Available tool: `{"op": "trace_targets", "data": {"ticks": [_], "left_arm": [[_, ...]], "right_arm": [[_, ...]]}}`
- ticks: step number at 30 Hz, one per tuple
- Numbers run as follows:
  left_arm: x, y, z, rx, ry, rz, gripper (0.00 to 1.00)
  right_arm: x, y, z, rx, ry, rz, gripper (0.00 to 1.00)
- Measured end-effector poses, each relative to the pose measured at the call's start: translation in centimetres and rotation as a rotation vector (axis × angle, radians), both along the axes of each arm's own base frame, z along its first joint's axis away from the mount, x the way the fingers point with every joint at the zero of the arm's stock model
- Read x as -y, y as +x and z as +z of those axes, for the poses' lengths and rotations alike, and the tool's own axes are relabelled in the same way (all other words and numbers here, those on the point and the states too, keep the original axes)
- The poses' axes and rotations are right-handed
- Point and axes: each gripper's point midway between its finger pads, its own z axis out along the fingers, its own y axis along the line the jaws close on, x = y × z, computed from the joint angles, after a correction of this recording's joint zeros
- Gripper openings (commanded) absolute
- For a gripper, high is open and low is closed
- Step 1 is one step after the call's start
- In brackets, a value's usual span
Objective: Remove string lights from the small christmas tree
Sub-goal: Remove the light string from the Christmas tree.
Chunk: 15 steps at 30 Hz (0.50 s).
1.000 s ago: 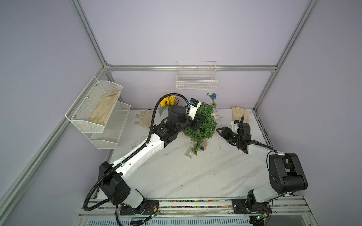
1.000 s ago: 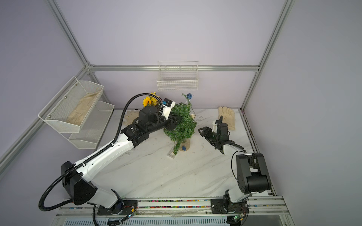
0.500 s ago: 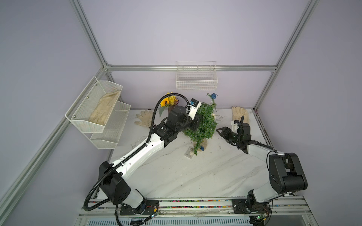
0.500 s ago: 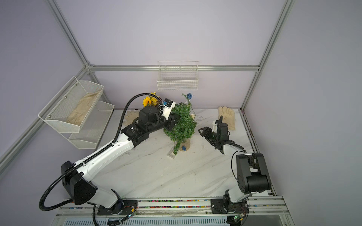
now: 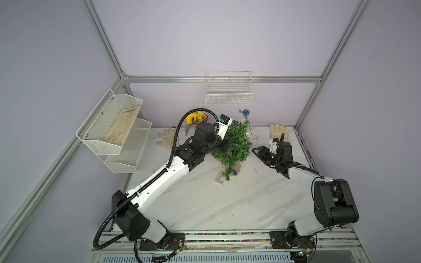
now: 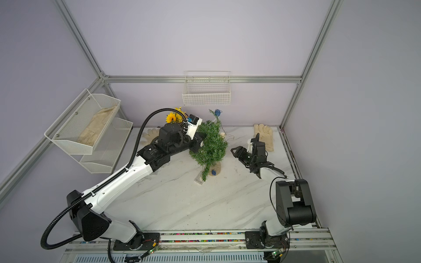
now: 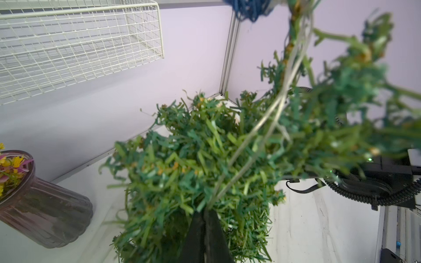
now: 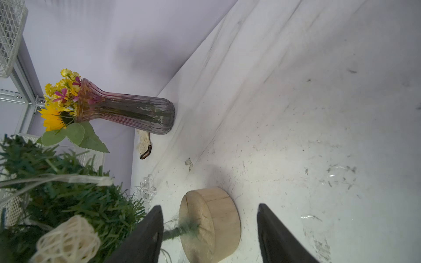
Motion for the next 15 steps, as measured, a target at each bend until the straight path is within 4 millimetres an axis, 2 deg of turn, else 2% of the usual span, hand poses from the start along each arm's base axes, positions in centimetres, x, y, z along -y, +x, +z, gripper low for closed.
{"op": "trace_targets", "data": {"ticks": [4, 11, 15], "left_arm": [[-0.2, -0.3, 1.4, 0.014, -0.012, -0.001, 0.01], [-0.3, -0.7, 7.0, 0.113, -0.076, -0.014, 0.02], [-0.2, -0.5, 9.0, 0.157, -0.089, -0.018, 0.01]], "right_arm": [[0.0, 1.1, 2.6, 0.052, 0.003, -0.004, 0.67], [-0.2, 2.8, 7.0, 0.138, 0.009, -0.004, 0.67], [-0.2, 3.3, 8.5, 0.163, 0.012, -0.004, 0.67]]}}
